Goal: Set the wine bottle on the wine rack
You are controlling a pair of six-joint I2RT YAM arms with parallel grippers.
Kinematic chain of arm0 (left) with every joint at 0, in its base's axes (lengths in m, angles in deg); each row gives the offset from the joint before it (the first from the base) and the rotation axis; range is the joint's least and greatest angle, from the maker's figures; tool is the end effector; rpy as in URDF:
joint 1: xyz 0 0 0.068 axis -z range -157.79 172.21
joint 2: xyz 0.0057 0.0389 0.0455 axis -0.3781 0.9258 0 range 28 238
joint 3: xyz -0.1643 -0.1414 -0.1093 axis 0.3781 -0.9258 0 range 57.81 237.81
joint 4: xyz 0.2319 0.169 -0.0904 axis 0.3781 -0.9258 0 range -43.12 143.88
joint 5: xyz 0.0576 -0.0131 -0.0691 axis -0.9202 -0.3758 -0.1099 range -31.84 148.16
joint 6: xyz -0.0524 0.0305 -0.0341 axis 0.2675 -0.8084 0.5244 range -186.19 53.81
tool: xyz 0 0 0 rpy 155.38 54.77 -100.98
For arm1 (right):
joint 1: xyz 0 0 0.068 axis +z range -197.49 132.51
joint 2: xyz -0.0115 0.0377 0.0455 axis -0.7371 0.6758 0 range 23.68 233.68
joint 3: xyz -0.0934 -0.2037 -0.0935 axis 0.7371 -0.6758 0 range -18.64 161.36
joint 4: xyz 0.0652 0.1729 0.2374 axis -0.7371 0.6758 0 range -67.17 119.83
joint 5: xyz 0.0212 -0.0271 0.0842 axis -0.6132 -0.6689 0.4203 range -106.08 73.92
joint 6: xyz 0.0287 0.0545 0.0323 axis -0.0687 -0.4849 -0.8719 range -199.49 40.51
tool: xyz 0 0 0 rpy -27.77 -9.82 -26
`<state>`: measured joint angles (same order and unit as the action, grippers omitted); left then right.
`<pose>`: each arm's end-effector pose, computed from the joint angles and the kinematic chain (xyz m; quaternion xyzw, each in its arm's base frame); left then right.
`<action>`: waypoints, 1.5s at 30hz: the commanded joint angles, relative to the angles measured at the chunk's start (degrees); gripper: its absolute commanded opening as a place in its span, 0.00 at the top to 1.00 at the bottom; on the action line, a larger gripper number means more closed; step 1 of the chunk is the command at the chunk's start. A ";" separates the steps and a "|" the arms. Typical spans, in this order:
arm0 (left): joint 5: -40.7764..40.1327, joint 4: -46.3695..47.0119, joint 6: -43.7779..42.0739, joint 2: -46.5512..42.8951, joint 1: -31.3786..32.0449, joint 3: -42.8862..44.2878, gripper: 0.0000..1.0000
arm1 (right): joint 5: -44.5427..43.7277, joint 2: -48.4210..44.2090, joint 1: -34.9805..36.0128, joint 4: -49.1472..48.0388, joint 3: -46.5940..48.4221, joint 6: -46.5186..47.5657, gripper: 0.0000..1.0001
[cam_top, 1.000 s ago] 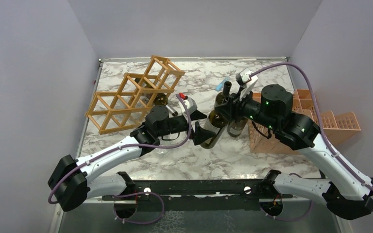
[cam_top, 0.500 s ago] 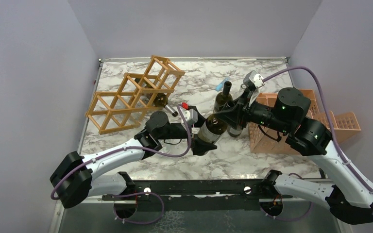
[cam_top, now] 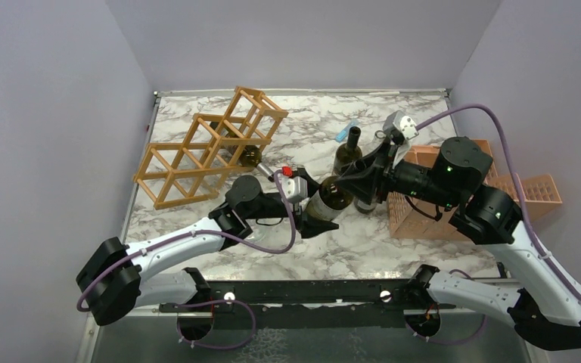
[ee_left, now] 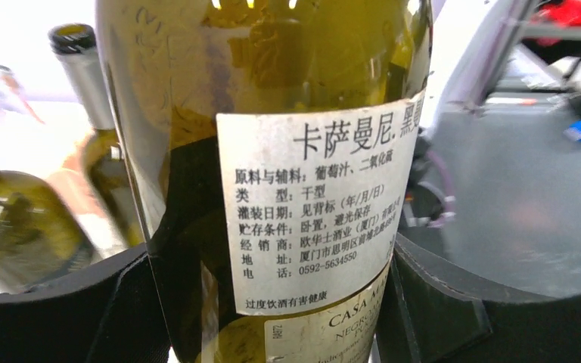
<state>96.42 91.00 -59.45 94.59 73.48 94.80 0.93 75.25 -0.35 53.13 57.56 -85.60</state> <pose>0.1752 -0.2745 0.2533 0.4640 0.4831 -0.5334 0.5166 0.1500 0.1859 0.4574 -0.3498 0.6518 0.3955 0.5444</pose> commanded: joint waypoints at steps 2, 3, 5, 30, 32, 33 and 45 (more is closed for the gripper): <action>-10.64 1.85 -19.35 -2.31 -0.36 2.60 1.00 | 0.28 -3.87 0.07 1.76 4.86 -3.20 0.36; -11.93 1.37 -23.25 -2.07 -0.36 2.98 1.00 | -0.04 -4.43 0.07 2.54 4.91 -3.06 0.32; -13.35 0.75 -32.06 -1.59 -0.36 3.37 1.00 | -1.91 -5.52 0.00 4.47 5.64 -3.23 0.26; -14.41 -44.20 -98.31 5.03 -0.31 31.91 1.00 | -19.17 -2.54 0.06 29.62 10.15 -5.97 0.24; -14.38 -45.01 -99.83 5.11 -0.33 32.73 1.00 | -18.97 -1.76 0.04 30.59 9.04 -6.17 0.24; -14.48 -45.44 -100.79 5.21 -0.33 32.99 1.00 | -18.88 -1.38 0.06 30.92 8.57 -6.19 0.24; -16.21 -47.00 -105.74 6.30 -0.38 34.08 1.00 | -12.71 0.10 0.06 27.11 -0.87 -7.39 0.29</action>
<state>80.81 39.82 -161.89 101.32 73.17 124.92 -14.89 75.62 -0.35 82.31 59.55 -92.09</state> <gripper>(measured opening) 0.797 0.719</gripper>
